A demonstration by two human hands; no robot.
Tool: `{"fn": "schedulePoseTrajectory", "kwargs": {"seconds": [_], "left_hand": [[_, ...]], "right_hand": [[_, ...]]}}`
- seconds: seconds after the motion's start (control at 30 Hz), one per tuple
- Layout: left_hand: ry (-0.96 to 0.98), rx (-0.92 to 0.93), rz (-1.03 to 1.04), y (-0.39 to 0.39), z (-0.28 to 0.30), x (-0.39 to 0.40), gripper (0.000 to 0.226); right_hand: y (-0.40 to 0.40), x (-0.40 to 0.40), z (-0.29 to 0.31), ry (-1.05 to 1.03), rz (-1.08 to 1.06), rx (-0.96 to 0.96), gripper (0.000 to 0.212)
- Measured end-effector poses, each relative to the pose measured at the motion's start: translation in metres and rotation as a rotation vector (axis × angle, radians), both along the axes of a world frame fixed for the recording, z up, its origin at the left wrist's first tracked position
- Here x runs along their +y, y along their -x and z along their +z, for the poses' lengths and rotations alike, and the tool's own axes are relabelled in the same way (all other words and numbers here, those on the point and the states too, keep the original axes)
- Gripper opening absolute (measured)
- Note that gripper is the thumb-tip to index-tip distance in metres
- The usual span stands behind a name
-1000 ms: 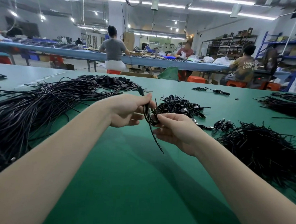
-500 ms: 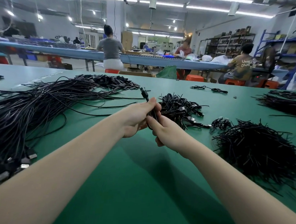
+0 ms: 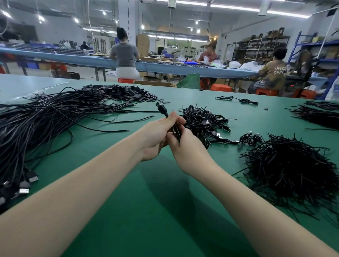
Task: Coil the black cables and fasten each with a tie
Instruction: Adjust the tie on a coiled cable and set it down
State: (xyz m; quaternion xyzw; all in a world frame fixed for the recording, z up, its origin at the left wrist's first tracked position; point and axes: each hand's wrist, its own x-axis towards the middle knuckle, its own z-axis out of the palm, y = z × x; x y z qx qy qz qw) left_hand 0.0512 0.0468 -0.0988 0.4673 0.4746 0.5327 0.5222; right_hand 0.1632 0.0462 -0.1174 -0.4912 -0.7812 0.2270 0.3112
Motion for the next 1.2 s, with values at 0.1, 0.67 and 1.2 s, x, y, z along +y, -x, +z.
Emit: {"fn": "schedulePoseTrajectory", "kwargs": {"seconds": [0.1,0.67,1.2], "left_hand": [[0.015,0.015,0.023,-0.003,0.0,-0.002,0.035],[-0.66,1.438,0.481,0.011,-0.018,-0.002,0.03],[-0.692,1.951,0.114,0.001,-0.039,0.003,0.031]], "right_hand": [[0.0,-0.002,-0.001,-0.036,-0.022,-0.046,0.045],[-0.014,0.015,-0.012,0.145,-0.094,-0.239,0.029],[-0.038,0.02,0.01,0.06,0.11,-0.763,0.033]]}}
